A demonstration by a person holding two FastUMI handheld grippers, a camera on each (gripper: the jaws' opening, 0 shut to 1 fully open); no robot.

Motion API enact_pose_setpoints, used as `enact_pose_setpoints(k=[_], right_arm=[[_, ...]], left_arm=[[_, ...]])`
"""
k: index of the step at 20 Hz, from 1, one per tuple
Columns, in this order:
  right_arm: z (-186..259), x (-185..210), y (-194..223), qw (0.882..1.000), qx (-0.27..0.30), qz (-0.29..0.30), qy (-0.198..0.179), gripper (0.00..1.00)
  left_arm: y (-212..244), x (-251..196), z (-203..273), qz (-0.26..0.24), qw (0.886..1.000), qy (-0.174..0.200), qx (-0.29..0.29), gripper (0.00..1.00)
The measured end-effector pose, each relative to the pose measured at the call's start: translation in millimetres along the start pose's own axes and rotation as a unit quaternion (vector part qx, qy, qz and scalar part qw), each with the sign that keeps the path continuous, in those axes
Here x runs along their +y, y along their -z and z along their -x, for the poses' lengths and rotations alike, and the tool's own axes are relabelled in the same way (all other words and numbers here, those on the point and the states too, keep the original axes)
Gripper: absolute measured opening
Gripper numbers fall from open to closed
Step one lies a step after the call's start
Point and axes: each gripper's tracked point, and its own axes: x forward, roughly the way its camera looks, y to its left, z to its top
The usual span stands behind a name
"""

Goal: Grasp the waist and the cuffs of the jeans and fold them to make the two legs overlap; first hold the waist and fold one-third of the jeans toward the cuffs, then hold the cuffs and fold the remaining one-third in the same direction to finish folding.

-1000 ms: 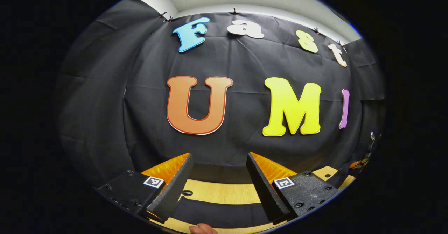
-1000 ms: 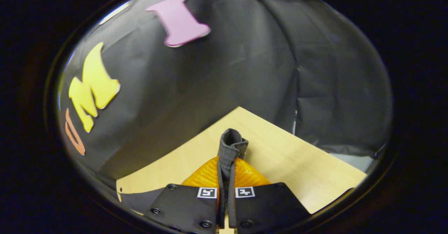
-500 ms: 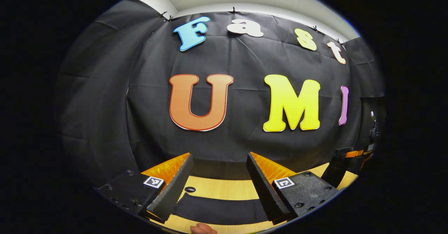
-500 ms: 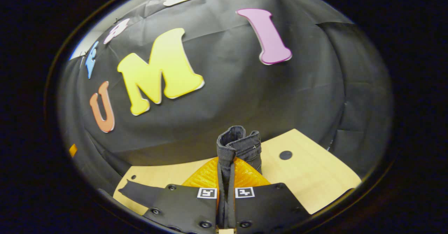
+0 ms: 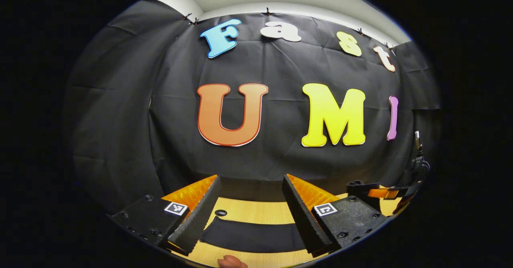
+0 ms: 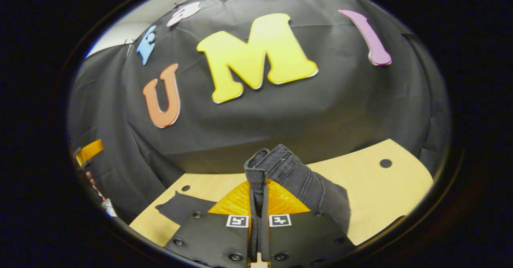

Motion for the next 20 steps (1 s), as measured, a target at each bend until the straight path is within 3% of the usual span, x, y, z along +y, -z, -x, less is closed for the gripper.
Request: enact_pose_setpoints(k=[3,5,8,9,11,13,14,17,20], right_arm=[[-24,42,42,0.999,0.033,0.011,-0.025,0.00],[-38,60,73,0.998,0.057,0.025,-0.030,0.04],[-51,70,104,0.996,0.077,0.036,-0.021,0.00],[-53,73,114,0.996,0.082,0.039,-0.019,0.04],[-58,74,132,0.994,0.094,0.054,-0.015,0.00],[-63,79,151,0.992,0.102,0.069,-0.009,0.04],[-65,81,162,0.992,0.107,0.070,-0.005,0.00],[-64,91,210,0.985,0.162,0.060,-0.023,0.16],[-68,106,220,0.982,0.155,0.103,-0.034,0.82]], left_arm=[[0,7,8,0.002,1.000,-0.007,-0.001,0.98],[1,13,14,0.005,1.000,-0.014,-0.003,0.99],[3,25,22,0.009,1.000,-0.024,-0.003,0.98],[4,29,25,0.012,1.000,-0.029,-0.003,0.98],[5,36,31,0.016,0.999,-0.036,-0.001,0.99],[8,44,35,0.017,0.999,-0.042,0.001,0.99],[8,48,36,0.014,0.999,-0.046,0.001,0.99],[9,58,42,0.009,0.999,-0.054,0.002,0.99],[12,68,47,0.004,0.998,-0.063,0.005,0.99]])
